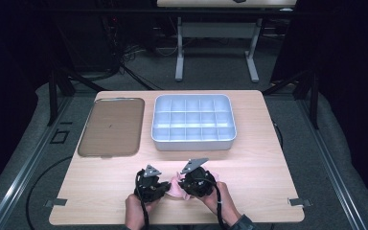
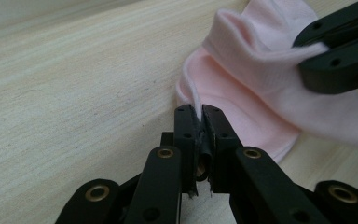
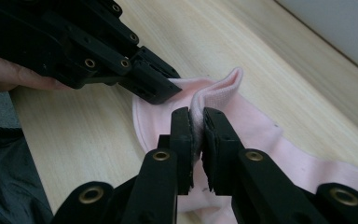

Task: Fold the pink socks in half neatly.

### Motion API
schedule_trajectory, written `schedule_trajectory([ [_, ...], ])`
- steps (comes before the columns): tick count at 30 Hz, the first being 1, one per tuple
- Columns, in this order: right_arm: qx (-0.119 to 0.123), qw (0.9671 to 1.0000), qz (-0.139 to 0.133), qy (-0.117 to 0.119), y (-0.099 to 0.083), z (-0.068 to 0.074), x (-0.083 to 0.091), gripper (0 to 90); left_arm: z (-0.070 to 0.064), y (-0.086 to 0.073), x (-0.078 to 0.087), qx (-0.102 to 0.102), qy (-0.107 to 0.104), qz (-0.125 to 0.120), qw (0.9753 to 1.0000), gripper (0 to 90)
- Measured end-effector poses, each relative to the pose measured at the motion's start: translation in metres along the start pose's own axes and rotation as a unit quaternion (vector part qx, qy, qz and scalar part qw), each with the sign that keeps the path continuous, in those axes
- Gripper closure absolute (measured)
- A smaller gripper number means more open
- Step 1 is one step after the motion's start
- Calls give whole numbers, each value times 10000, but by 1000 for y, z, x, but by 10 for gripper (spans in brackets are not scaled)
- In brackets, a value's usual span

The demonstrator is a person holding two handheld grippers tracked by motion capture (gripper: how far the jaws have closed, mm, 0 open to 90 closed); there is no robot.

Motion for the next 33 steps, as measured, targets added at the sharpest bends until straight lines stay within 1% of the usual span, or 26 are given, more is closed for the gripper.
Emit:
schedule_trajectory([
  [1,0,10000,0,0,0,0,0,827,0,0,0,0,0,0,10000,845],
  [2,24,10000,13,19,1,0,-6,827,0,0,0,3,-9,0,10000,845],
  [3,-24,10000,-8,38,2,0,-9,827,0,0,0,3,-9,0,10000,845],
  [5,-36,9999,-7,95,3,0,-11,822,1,0,0,13,-8,13,10000,844],
  [6,27,9997,-27,222,4,1,-14,757,1,0,0,17,-6,14,10000,844],
  [7,27,9997,-27,222,4,1,-14,757,1,0,0,17,-6,14,10000,844],
  [8,-17,9990,-160,415,4,0,-13,713,1,0,0,29,-16,5,10000,844],
  [9,-17,9990,-160,415,4,0,-13,713,1,0,0,29,-16,5,10000,843],
  [10,-124,9979,-383,513,4,0,-8,639,2,0,0,48,-32,4,10000,841],
  [11,-124,9979,-383,513,4,0,-8,639,2,0,0,48,-32,4,10000,840],
  [12,-189,9974,-564,401,3,-3,0,631,1,-1,0,51,-26,-8,10000,839],
  [13,-273,9966,-675,381,1,-6,4,625,1,-1,0,51,-26,-8,10000,839],
  [15,-365,9962,-748,269,-4,-13,13,618,2,-1,0,38,-29,-7,10000,838],
  [17,-477,9961,-727,128,-10,-20,19,613,2,-1,1,43,-25,-25,10000,833],
  [19,-706,9954,-636,-109,-23,-33,27,615,2,-2,1,52,-27,-37,10000,832],
  [20,-843,9944,-566,-285,-29,-39,30,620,2,-2,1,54,-30,-33,10000,832],
  [21,-927,9936,-512,-392,-35,-44,32,622,2,-2,1,54,-30,-33,10000,831],
  [23,-1176,9903,-357,-650,-50,-56,38,628,2,-2,1,44,-28,-42,10000,831],
  [24,-1330,9878,-265,-761,-59,-62,40,630,2,-2,1,41,-29,-44,10000,831],
  [25,-1330,9878,-265,-761,-59,-62,40,630,2,-2,1,41,-29,-44,10000,832],
  [26,-1414,9864,-199,-821,-64,-65,41,629,2,-2,1,41,-24,-56,10000,832],
  [27,-1528,9840,27,-916,-76,-72,42,628,2,-2,1,31,-26,-61,10000,832],
  [29,-1540,9829,199,-988,-85,-75,40,626,2,-2,1,30,-35,-68,10000,832],
  [31,-1566,9829,240,-943,-90,-77,37,619,2,-3,1,2,-13,-94,10000,833],
  [32,-1607,9821,239,-956,-91,-77,34,622,2,-3,1,1,-14,-93,10000,833],
  [33,-1607,9821,239,-956,-91,-77,34,622,2,-3,1,1,-14,-93,10000,834],
])
Point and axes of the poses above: each handheld gripper's, and its own axes: x roughly backward along the jaws, y roughly out of its top, z roughly to its left, the point moved 3 cm from there along -x, roughly forward along the jaws, and after that the axes turned 14 degrees about x, right-handed, at the moved point
